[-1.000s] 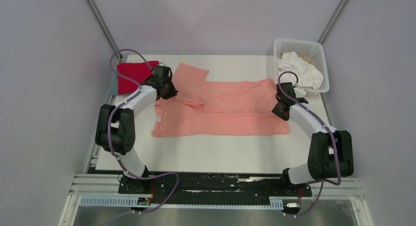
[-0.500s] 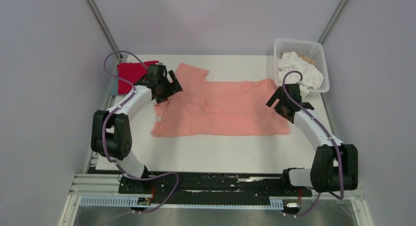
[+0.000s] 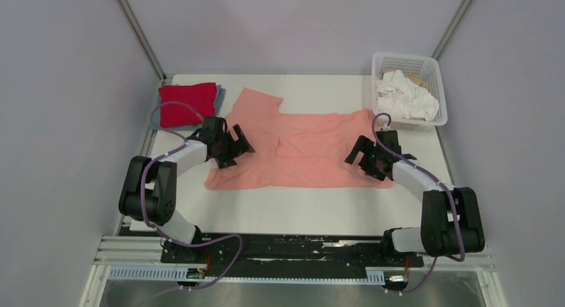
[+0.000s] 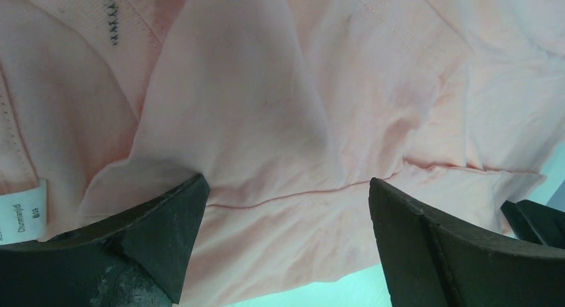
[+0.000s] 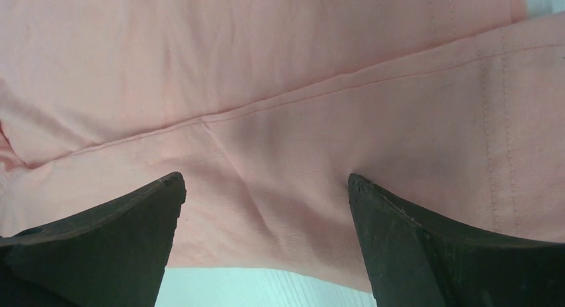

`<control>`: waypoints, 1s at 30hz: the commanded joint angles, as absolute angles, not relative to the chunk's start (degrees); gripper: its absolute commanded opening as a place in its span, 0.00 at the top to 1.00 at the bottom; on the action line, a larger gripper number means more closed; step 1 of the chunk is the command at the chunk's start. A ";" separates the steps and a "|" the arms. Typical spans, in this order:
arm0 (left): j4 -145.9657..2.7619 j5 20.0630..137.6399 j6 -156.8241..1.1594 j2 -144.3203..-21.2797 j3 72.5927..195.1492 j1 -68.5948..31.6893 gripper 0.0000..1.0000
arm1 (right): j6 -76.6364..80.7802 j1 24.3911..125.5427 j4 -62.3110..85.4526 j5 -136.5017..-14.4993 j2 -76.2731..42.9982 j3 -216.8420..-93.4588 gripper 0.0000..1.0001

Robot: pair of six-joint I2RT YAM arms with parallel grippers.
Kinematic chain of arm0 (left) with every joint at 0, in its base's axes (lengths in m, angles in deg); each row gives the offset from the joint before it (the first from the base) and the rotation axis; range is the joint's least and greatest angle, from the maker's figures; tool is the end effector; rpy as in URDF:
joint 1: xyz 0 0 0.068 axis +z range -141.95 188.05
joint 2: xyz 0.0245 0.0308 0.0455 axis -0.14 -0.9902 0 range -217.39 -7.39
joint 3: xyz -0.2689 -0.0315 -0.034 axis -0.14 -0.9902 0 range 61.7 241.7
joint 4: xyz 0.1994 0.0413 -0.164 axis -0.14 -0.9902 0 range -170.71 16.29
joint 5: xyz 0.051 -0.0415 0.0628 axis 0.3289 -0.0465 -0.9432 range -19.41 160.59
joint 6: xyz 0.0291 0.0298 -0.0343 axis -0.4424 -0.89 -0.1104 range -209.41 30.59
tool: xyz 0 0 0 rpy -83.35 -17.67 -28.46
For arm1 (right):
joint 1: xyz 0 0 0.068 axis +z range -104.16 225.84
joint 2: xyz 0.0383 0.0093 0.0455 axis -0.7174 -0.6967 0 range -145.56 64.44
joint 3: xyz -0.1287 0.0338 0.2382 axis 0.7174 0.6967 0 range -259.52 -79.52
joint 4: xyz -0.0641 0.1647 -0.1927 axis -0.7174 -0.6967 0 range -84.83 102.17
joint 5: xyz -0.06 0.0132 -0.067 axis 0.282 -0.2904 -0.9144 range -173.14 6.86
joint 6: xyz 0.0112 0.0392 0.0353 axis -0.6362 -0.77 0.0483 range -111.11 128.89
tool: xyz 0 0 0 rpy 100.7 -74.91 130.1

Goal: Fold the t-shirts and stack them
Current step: Fold the flattened tshirt in 1/3 of the way

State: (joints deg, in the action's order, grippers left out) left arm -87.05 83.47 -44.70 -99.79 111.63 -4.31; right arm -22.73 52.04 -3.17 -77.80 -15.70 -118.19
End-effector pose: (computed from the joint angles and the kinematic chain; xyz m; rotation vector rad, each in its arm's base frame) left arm 0.3043 -0.0749 0.1662 -0.6492 2.5681 -0.6513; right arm 0.2562 0.0312 0.1648 0.5365 2.5434 0.3657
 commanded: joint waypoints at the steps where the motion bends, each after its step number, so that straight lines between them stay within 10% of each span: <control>1: -90.58 82.94 -42.87 -95.46 103.89 -4.56 0.00 | -23.68 52.14 -10.60 -74.98 -10.20 -110.69 0.00; 15: -99.85 79.59 -34.08 -67.01 84.25 -9.24 0.00 | -30.87 52.94 -29.40 -65.56 9.13 -101.72 0.00; 30: -106.67 72.78 -35.62 -64.86 86.40 -9.53 0.00 | -33.77 57.06 -42.59 -74.84 23.10 -104.37 0.00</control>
